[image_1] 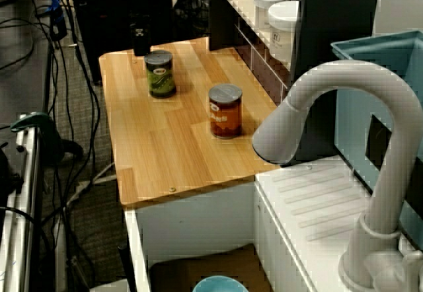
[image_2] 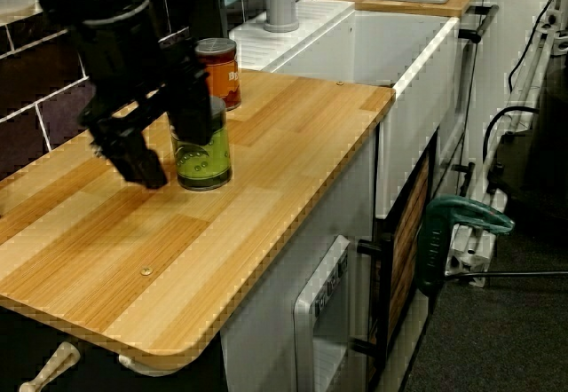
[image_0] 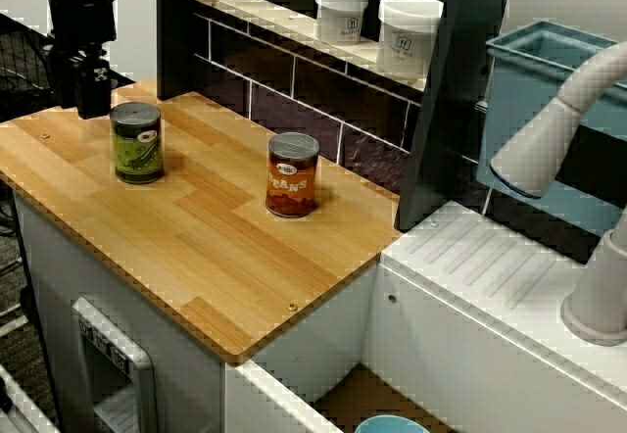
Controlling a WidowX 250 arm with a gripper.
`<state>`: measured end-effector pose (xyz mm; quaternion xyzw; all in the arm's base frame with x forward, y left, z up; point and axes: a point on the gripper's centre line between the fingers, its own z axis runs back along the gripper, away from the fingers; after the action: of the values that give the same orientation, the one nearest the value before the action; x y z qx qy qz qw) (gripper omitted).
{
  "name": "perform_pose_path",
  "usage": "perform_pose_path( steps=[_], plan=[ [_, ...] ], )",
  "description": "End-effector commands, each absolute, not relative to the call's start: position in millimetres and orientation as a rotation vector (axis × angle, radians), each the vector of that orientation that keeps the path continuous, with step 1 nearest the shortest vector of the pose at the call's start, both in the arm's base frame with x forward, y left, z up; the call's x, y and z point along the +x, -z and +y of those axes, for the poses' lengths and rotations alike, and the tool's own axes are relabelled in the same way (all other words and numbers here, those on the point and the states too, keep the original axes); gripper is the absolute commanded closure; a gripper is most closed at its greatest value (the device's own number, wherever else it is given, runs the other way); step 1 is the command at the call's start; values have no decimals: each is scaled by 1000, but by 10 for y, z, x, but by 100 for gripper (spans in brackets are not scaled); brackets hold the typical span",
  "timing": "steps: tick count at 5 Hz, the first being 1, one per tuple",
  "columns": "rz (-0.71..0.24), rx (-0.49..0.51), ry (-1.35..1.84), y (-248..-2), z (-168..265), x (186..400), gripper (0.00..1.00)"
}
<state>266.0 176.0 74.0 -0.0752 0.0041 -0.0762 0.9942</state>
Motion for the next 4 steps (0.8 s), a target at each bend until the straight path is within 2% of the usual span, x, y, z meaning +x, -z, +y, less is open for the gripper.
perform_pose_path(
  steps=[1, 3, 4],
  plan=[
    [-52, -68, 292, -897, 1672, 2398, 0],
    [-33, -97, 284, -777, 1420, 2262, 0],
    [-42, -99, 222, -721, 1320, 2284, 0]
  ],
)
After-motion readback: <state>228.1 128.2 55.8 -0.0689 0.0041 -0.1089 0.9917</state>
